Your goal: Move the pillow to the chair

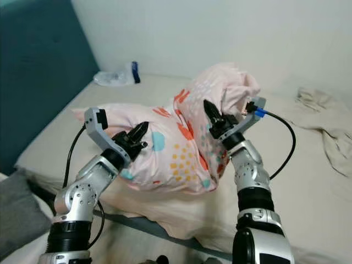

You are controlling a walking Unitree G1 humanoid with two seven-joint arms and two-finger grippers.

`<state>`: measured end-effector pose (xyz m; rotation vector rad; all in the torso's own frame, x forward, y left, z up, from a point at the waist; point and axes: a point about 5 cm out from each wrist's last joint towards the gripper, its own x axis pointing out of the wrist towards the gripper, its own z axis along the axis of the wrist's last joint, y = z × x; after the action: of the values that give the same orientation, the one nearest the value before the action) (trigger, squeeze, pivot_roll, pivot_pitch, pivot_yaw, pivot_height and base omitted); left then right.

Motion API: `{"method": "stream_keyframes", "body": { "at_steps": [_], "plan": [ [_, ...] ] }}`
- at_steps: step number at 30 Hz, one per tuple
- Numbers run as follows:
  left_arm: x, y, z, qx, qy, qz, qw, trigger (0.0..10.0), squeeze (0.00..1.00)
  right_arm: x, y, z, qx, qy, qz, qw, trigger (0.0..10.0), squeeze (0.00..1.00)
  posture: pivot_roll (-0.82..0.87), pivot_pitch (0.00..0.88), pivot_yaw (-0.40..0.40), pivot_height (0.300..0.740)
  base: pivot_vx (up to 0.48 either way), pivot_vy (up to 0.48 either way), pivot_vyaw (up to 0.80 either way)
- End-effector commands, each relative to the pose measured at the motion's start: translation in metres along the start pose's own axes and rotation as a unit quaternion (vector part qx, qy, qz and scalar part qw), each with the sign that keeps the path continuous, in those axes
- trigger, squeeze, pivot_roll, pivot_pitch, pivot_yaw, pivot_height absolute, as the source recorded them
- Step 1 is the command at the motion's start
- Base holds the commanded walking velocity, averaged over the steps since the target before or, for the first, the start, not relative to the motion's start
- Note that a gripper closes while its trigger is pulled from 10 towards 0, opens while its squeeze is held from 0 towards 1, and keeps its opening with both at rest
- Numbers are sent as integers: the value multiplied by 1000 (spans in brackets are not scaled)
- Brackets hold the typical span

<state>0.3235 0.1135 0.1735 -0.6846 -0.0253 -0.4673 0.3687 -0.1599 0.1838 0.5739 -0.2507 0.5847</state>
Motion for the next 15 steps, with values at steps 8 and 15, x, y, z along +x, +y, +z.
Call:
{"method": "stream_keyframes", "body": {
  "at_steps": [8, 15],
  "plan": [
    [5, -9, -7, 45, 0, -6, 999, 10000, 0, 9, 13, -8, 11, 5, 32, 999, 10000, 0, 5, 78, 8, 740, 0, 0, 800],
    [4, -5, -7, 64, -3, 11, 998, 10000, 0, 8, 13, -10, 15, 7, 29, 999, 10000, 0, 3, 91, 8, 740, 0, 0, 800]
  ]
}}
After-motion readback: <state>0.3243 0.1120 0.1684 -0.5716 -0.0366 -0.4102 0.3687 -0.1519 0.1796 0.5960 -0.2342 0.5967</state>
